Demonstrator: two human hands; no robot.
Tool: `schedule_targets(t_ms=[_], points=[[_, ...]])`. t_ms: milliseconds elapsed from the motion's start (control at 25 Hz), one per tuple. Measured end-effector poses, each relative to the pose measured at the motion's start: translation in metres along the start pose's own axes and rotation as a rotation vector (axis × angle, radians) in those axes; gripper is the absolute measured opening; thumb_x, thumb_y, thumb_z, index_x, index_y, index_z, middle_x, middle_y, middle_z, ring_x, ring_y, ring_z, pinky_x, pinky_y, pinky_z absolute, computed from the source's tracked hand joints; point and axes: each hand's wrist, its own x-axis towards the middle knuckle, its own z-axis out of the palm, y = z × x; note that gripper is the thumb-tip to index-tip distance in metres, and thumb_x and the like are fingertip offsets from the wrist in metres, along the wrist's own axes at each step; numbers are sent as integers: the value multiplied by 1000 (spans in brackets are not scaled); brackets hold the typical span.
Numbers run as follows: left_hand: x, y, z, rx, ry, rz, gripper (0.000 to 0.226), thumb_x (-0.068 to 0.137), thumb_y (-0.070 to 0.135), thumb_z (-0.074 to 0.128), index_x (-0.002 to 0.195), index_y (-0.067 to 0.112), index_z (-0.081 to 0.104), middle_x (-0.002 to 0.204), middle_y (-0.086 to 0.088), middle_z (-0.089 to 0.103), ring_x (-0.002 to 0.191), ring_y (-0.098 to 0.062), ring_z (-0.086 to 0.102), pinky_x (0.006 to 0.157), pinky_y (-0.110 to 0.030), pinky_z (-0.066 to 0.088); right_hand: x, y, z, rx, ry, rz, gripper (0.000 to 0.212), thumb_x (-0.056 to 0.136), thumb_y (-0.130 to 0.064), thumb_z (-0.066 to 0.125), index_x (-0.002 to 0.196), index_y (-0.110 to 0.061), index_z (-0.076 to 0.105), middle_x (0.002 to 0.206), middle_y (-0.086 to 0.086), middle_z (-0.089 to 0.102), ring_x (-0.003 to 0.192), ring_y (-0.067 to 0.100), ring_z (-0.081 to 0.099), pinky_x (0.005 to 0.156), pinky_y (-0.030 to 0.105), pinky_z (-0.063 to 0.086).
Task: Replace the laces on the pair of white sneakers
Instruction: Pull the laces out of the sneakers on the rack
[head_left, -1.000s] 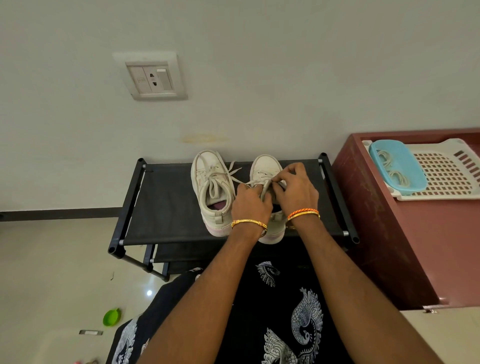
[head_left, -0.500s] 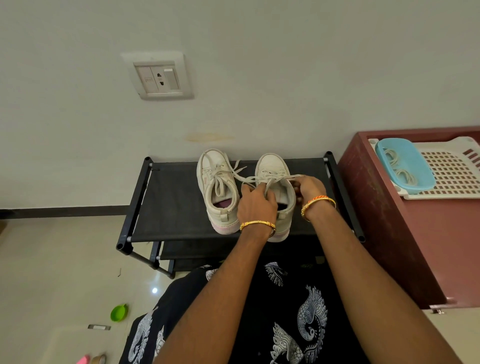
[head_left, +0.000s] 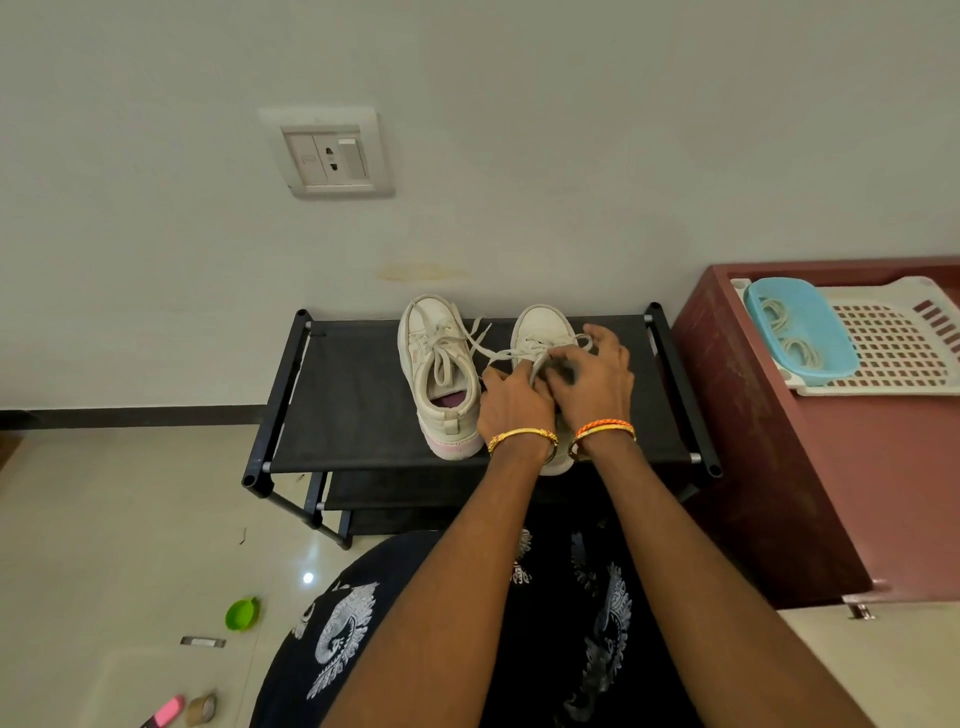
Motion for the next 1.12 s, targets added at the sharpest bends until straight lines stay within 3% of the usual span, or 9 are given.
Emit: schedule_targets(t_ms=[240, 360, 480, 640, 720, 800, 880, 1000, 1120], points=[[2, 1, -1, 45, -2, 0, 29, 98, 31, 38, 117, 18, 56, 123, -12, 44, 99, -30, 56, 75, -38, 46, 6, 0, -6, 14, -112, -14, 5, 83, -16, 67, 88, -14, 69, 142, 5, 35, 130, 25, 33, 103, 42, 31], [2, 2, -1, 55, -11, 0, 29, 98, 29, 38, 120, 18, 54, 124, -13, 44, 101, -31, 55, 77, -39, 46, 11, -3, -13, 398, -198, 134, 13, 83, -8, 68, 75, -18, 65, 129, 9, 49, 122, 24, 44, 106, 43, 38], [2, 3, -2, 74, -3, -13, 29, 99, 26, 37, 122, 18, 53, 124, -13, 44, 101, -31, 55, 75, -38, 44, 12, -13, -32, 795, -246, 280, 22, 87, 0, 60, 75, -19, 61, 93, 4, 61, 97, 18, 55, 89, 33, 49], [2, 4, 0, 96, -5, -17, 30, 99, 28, 37, 123, 18, 53, 124, -12, 44, 102, -31, 55, 74, -37, 43, 22, -19, -61, 1232, -252, 381, 24, 93, -3, 49, 76, -21, 52, 86, -5, 64, 88, 10, 56, 74, 26, 40], [3, 3, 1, 85, 5, -17, 30, 99, 28, 37, 122, 19, 54, 122, -12, 45, 101, -30, 55, 72, -36, 41, 22, -18, -60, 1267, -215, 392, 23, 94, -7, 49, 76, -20, 51, 79, -2, 66, 82, 13, 58, 73, 27, 41], [3, 1, 3, 72, 13, -20, 30, 99, 29, 38, 122, 20, 54, 121, -12, 45, 101, -30, 55, 72, -35, 40, 22, -21, -51, 969, -122, 327, 18, 94, -7, 51, 80, -17, 51, 74, 2, 61, 74, 16, 57, 72, 29, 43], [2, 1, 3, 66, 22, -25, 30, 99, 29, 39, 122, 21, 55, 120, -12, 45, 101, -31, 55, 71, -35, 40, 19, -23, -40, 491, -91, 172, 3, 94, -10, 50, 94, -13, 50, 86, 5, 59, 82, 22, 56, 78, 33, 43], [2, -1, 3, 22, 12, -20, 30, 98, 31, 38, 120, 20, 56, 121, -12, 46, 102, -30, 55, 73, -35, 40, 8, -20, -24, -258, -131, -58, 29, 89, -22, 52, 117, -14, 51, 119, 10, 50, 116, 29, 41, 98, 43, 29], [1, -2, 3, -5, 28, -14, 29, 97, 31, 39, 116, 19, 58, 119, -13, 47, 99, -29, 56, 74, -34, 42, 4, -14, -18, -447, -173, -170, 29, 92, -30, 51, 117, -20, 64, 138, 9, 37, 131, 28, 23, 105, 45, 19]])
